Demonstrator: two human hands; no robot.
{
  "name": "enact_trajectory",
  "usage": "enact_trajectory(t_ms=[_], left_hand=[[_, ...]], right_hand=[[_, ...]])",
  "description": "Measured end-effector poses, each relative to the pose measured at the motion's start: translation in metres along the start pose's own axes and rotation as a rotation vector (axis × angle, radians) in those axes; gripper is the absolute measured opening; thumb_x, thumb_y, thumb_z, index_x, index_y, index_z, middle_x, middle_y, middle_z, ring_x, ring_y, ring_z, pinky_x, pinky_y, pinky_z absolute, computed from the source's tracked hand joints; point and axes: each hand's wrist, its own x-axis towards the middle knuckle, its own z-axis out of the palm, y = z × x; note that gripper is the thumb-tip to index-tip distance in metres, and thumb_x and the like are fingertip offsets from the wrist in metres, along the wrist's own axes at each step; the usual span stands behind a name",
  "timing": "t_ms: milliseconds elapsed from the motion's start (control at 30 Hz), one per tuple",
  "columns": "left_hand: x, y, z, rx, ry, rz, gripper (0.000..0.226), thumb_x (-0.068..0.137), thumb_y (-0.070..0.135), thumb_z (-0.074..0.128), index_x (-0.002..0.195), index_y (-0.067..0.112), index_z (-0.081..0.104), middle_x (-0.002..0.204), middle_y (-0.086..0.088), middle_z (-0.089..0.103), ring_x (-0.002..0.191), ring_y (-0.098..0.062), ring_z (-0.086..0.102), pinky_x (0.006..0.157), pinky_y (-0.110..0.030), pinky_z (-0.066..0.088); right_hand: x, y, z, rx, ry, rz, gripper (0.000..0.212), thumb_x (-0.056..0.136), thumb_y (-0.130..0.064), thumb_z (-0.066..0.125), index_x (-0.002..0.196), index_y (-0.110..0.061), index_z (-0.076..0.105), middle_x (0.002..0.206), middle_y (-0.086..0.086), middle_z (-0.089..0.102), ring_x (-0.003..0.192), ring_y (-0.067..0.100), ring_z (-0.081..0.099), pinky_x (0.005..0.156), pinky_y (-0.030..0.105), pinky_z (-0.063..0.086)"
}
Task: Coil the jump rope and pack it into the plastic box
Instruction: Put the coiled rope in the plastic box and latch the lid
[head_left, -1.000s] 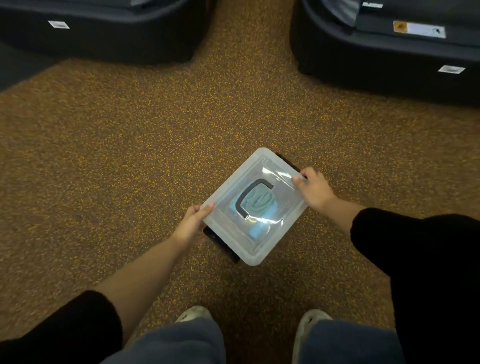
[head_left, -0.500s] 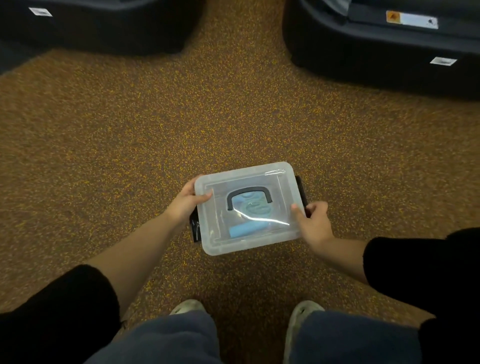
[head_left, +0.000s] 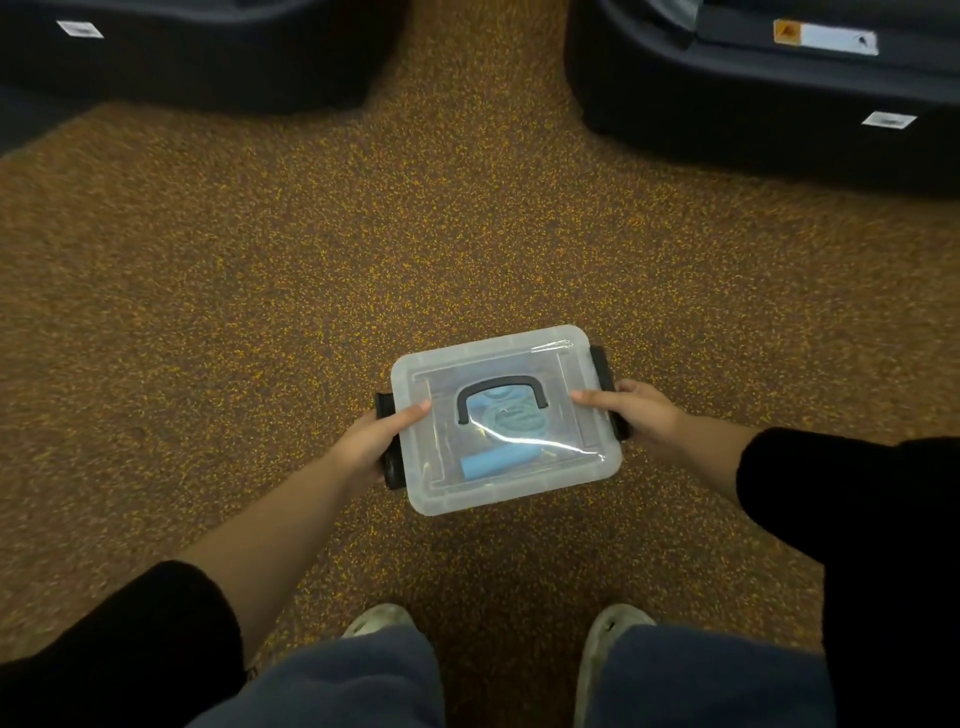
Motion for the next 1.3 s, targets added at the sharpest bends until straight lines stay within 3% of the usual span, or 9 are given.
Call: enact_trajectory(t_ms=[67, 200, 300, 467, 633, 733, 1033, 1200, 1300], left_hand=[[0.0, 0.0, 0.003, -0.025, 0.021, 0.028, 0.024, 0.087, 0.025, 0.064, 0.11, 0.021, 0.06, 0.099, -0.005, 0.072, 0.079, -0.018, 0.073, 0.057, -0.034, 0.059], [0.0, 0.0, 0.008, -0.005, 0.116, 0.091, 0.032, 0.086, 0.026, 0.066, 0.116, 0.018, 0.059, 0.109, -0.009, 0.07, 0.091, -0.024, 0.069, 0.068, -0.038, 0.056], [-0.002, 0.001, 0.02, 0.104, 0.299, 0.162, 0.037, 0.088, 0.033, 0.063, 0.118, 0.013, 0.055, 0.106, -0.006, 0.067, 0.088, -0.022, 0.065, 0.072, -0.033, 0.051], [-0.003, -0.002, 0.037, 0.399, 0.517, 0.17, 0.051, 0.095, 0.044, 0.045, 0.126, 0.004, 0.043, 0.124, -0.017, 0.056, 0.11, -0.036, 0.056, 0.084, -0.039, 0.044], [-0.002, -0.001, 0.044, 0.471, 0.588, 0.155, 0.057, 0.096, 0.044, 0.04, 0.133, 0.0, 0.038, 0.128, -0.023, 0.054, 0.116, -0.04, 0.054, 0.09, -0.043, 0.044], [0.0, -0.002, 0.047, 0.494, 0.616, 0.154, 0.06, 0.097, 0.041, 0.038, 0.141, 0.0, 0.03, 0.134, -0.024, 0.05, 0.122, -0.042, 0.049, 0.096, -0.046, 0.041], [0.006, -0.004, 0.059, 0.584, 0.716, 0.178, 0.061, 0.101, 0.031, 0.032, 0.146, -0.005, 0.011, 0.147, -0.027, 0.035, 0.131, -0.042, 0.04, 0.102, -0.049, 0.037], [0.006, -0.005, 0.059, 0.615, 0.709, 0.216, 0.058, 0.101, 0.029, 0.031, 0.146, -0.004, 0.014, 0.156, -0.02, 0.018, 0.135, -0.041, 0.034, 0.104, -0.048, 0.034], [0.004, -0.003, 0.06, 0.6, 0.71, 0.203, 0.061, 0.101, 0.03, 0.032, 0.147, -0.003, 0.01, 0.152, -0.022, 0.027, 0.132, -0.041, 0.038, 0.101, -0.047, 0.036]], right_hand=[[0.002, -0.002, 0.002, 0.041, -0.012, 0.007, 0.06, 0.071, -0.025, 0.079, 0.122, -0.005, 0.056, 0.112, 0.014, 0.069, 0.099, 0.031, 0.067, 0.083, 0.047, 0.056], [0.003, -0.002, 0.014, 0.031, 0.09, -0.071, 0.046, 0.08, -0.033, 0.071, 0.118, -0.01, 0.06, 0.108, 0.009, 0.069, 0.091, 0.026, 0.067, 0.078, 0.039, 0.055], [0.001, 0.001, 0.025, -0.132, 0.239, -0.192, 0.04, 0.085, -0.045, 0.062, 0.115, -0.016, 0.062, 0.105, 0.005, 0.065, 0.095, 0.025, 0.062, 0.085, 0.037, 0.051], [-0.004, 0.003, 0.034, -0.369, 0.364, -0.275, 0.046, 0.092, -0.048, 0.048, 0.117, -0.01, 0.055, 0.099, 0.004, 0.056, 0.102, 0.029, 0.057, 0.08, 0.031, 0.042], [-0.001, 0.005, 0.035, -0.465, 0.388, -0.276, 0.061, 0.095, -0.05, 0.038, 0.145, -0.016, 0.032, 0.128, 0.015, 0.058, 0.117, 0.036, 0.055, 0.091, 0.036, 0.044], [-0.002, 0.005, 0.041, -0.476, 0.416, -0.274, 0.062, 0.097, -0.047, 0.036, 0.149, -0.018, 0.023, 0.133, 0.018, 0.055, 0.119, 0.038, 0.053, 0.096, 0.041, 0.043], [-0.006, 0.013, 0.056, -0.484, 0.562, -0.342, 0.052, 0.098, -0.043, 0.036, 0.143, -0.017, 0.035, 0.121, 0.018, 0.062, 0.109, 0.039, 0.058, 0.09, 0.043, 0.046], [-0.008, 0.015, 0.058, -0.508, 0.601, -0.355, 0.048, 0.098, -0.041, 0.036, 0.138, -0.014, 0.041, 0.121, 0.017, 0.062, 0.107, 0.039, 0.059, 0.088, 0.04, 0.046], [-0.008, 0.015, 0.059, -0.519, 0.608, -0.34, 0.048, 0.098, -0.041, 0.035, 0.137, -0.013, 0.041, 0.12, 0.018, 0.062, 0.107, 0.038, 0.059, 0.088, 0.041, 0.046]])
